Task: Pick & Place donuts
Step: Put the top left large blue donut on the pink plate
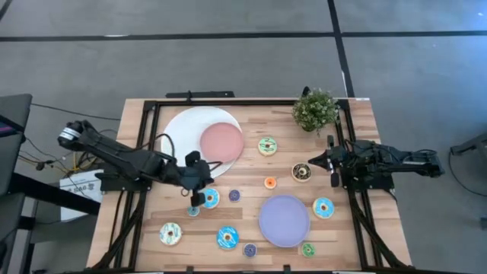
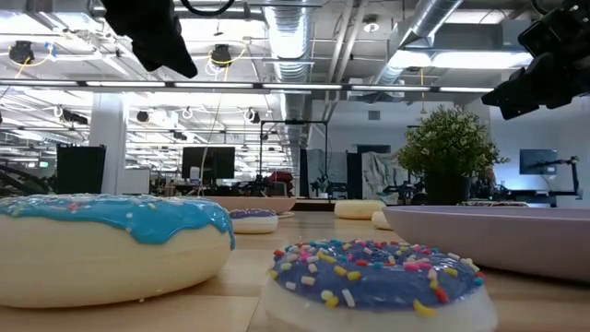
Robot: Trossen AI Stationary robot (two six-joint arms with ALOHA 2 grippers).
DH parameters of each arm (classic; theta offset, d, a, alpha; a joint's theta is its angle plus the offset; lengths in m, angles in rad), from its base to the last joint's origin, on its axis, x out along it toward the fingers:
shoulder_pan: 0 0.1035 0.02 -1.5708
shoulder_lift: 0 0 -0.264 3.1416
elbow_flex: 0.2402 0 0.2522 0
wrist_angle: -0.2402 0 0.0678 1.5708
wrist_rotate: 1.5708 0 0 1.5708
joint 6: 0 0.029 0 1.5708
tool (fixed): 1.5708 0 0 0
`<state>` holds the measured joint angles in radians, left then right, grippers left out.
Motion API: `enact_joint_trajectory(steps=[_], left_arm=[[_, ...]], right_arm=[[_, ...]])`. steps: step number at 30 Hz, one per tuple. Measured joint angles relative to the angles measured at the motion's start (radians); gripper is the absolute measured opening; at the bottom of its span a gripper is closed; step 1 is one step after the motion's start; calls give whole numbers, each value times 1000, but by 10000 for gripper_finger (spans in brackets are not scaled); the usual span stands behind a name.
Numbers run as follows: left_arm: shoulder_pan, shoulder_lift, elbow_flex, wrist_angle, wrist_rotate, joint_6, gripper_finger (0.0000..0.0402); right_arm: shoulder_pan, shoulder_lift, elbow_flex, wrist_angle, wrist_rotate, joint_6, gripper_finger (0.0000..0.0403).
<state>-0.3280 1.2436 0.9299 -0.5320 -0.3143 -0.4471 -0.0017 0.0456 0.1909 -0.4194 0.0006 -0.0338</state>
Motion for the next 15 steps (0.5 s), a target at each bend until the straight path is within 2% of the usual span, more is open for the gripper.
enact_joint_trajectory(steps=[6,9,15], left_arm=[[4,102,80,-146,39,-69,60],[12,147,87,-179,35,-100,90],[35,233,87,-186,98,-112,147]], right_arm=[[0,0,0,0,0,0,0],[0,0,0,0,0,0,0],[0,0,0,-2,0,0,0]])
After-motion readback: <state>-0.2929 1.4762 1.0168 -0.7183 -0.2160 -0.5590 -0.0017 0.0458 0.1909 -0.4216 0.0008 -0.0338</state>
